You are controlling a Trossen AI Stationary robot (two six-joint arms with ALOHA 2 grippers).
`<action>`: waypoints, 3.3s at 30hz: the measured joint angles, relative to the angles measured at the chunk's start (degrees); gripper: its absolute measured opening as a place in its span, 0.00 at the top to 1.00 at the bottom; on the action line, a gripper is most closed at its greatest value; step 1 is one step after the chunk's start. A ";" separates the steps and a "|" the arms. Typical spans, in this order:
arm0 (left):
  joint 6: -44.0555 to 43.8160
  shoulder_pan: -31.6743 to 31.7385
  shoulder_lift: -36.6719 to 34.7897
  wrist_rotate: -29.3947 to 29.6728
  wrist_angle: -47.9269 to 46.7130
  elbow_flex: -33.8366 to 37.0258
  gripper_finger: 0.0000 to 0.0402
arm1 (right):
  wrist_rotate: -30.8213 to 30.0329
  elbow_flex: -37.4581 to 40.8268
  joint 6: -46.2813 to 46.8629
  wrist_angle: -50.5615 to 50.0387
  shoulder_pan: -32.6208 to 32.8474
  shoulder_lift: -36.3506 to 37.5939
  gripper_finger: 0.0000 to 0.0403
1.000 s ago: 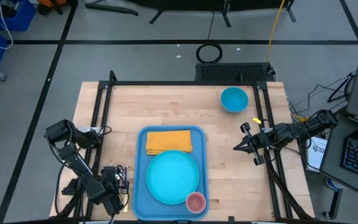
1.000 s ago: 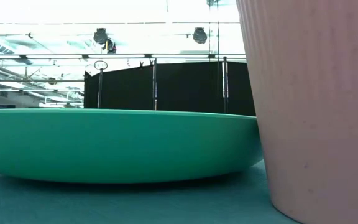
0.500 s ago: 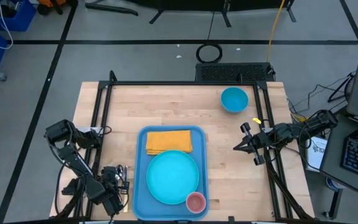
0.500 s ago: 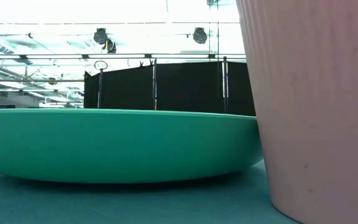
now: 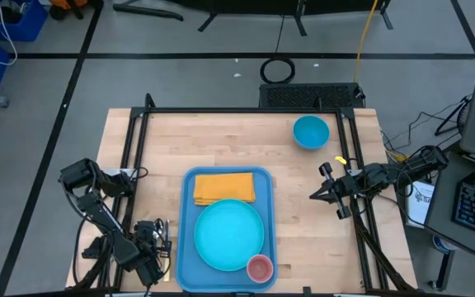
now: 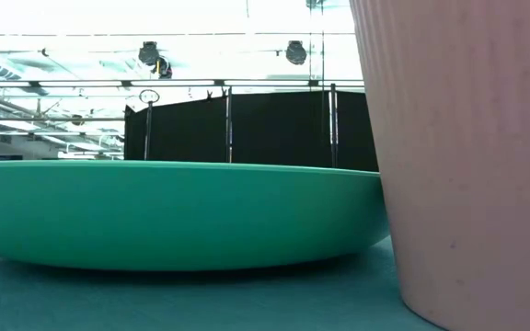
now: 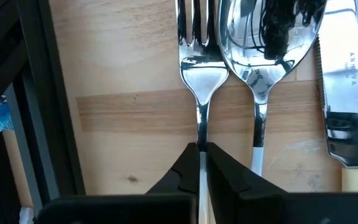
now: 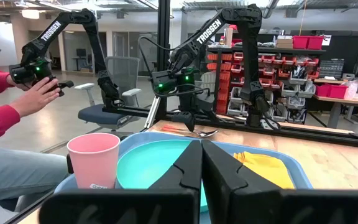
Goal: Set up tray
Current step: Put the orange fork to the left on the yellow napkin on the blue serving tray
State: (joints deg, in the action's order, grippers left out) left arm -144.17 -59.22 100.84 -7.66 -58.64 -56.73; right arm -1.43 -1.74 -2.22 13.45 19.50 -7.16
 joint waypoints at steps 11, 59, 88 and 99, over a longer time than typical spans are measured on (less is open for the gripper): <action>0.58 0.00 0.05 0.38 -0.13 -0.29 0.98 | 0.00 0.00 0.00 0.01 -0.01 0.00 1.00; 20.16 8.45 -0.11 24.57 -25.88 -19.89 1.00 | 0.00 0.00 0.00 0.00 -0.01 0.01 1.00; 74.58 32.52 -0.44 37.50 -18.48 -20.00 1.00 | 0.00 0.00 0.00 0.00 -0.01 0.02 1.00; 106.88 40.78 -0.42 40.53 -11.28 -20.00 1.00 | 0.00 0.00 0.00 0.00 0.00 0.01 1.00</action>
State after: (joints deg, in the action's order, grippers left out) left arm -37.29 -18.44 100.42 32.87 -69.92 -76.73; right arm -1.43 -1.74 -2.22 13.45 19.51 -7.14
